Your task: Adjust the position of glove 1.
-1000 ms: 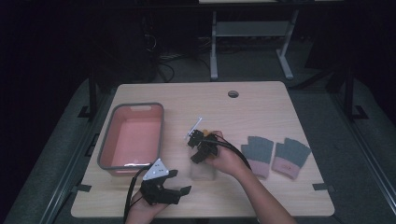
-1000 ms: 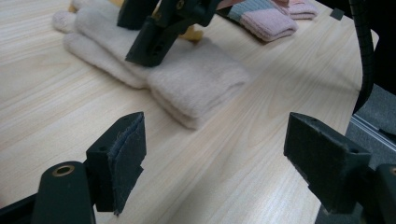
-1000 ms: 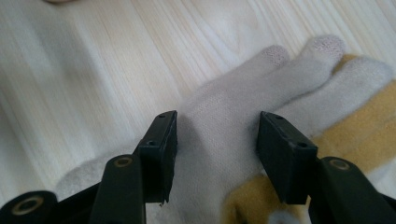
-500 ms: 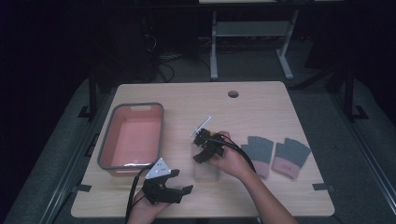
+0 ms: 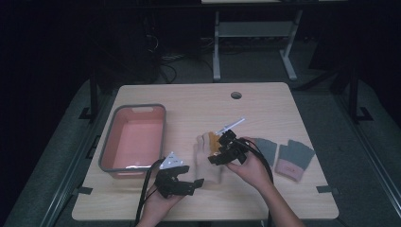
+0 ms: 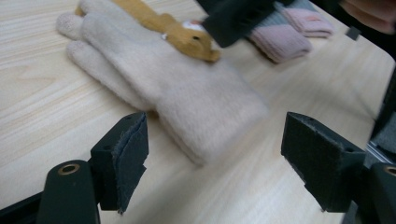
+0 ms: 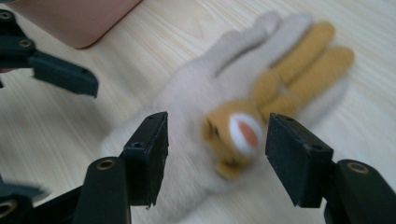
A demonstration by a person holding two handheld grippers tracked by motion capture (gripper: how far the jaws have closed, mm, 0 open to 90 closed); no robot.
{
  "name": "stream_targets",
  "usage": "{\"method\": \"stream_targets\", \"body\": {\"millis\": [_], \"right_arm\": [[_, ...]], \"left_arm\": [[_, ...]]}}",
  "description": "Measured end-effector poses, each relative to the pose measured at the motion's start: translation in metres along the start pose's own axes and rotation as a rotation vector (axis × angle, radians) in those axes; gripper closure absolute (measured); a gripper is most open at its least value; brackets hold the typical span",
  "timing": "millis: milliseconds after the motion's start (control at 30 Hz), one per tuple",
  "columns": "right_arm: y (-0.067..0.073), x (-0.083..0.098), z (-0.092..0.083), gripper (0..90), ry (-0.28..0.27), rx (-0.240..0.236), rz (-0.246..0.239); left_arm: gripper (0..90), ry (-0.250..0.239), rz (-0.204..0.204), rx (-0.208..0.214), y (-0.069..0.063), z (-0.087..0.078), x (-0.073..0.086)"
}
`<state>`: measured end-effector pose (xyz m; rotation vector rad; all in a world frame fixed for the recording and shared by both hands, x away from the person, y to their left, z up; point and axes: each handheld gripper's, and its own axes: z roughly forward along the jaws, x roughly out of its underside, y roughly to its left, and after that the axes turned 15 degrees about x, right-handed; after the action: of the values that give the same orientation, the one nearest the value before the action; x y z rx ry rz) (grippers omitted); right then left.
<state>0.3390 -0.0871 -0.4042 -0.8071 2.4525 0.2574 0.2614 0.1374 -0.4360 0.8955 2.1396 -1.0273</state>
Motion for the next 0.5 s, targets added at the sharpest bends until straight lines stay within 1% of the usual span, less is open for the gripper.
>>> {"method": "stream_targets", "body": {"millis": [67, 133, 167, 233, 300, 333, 400, 433, 500], "right_arm": [[-0.005, 0.007, 0.000, 38.6, 0.002, -0.009, 0.039], [-0.008, 0.013, 0.000, 38.3, 0.004, -0.012, 0.065], [-0.010, 0.015, 0.001, 38.0, 0.002, -0.012, 0.071], [-0.012, 0.023, 0.003, 37.5, 0.006, -0.027, 0.107], [-0.013, 0.025, 0.004, 37.3, 0.003, -0.032, 0.113], [-0.014, 0.027, 0.005, 37.3, 0.003, -0.041, 0.123], [-0.016, 0.031, 0.009, 37.2, 0.003, -0.067, 0.148], [-0.016, 0.033, 0.010, 37.2, 0.000, -0.072, 0.154], [-0.016, 0.036, 0.012, 37.2, 0.001, -0.081, 0.179]], "left_arm": [[24.0, 0.003, -0.023, -0.008, 0.004, 0.005, -0.004], [24.1, 0.011, -0.047, -0.011, 0.008, 0.009, -0.007], [24.0, 0.014, -0.053, -0.006, 0.010, 0.010, -0.009], [24.0, 0.014, -0.067, -0.008, 0.014, 0.013, -0.012], [24.0, 0.012, -0.091, -0.008, 0.017, 0.015, -0.014], [24.0, 0.012, -0.106, -0.002, 0.019, 0.017, -0.016], [24.4, 0.016, -0.130, -0.010, 0.022, 0.020, -0.018], [24.4, 0.012, -0.157, -0.008, 0.023, 0.021, -0.019], [24.8, 0.008, -0.192, 0.000, 0.026, 0.023, -0.019]]}}
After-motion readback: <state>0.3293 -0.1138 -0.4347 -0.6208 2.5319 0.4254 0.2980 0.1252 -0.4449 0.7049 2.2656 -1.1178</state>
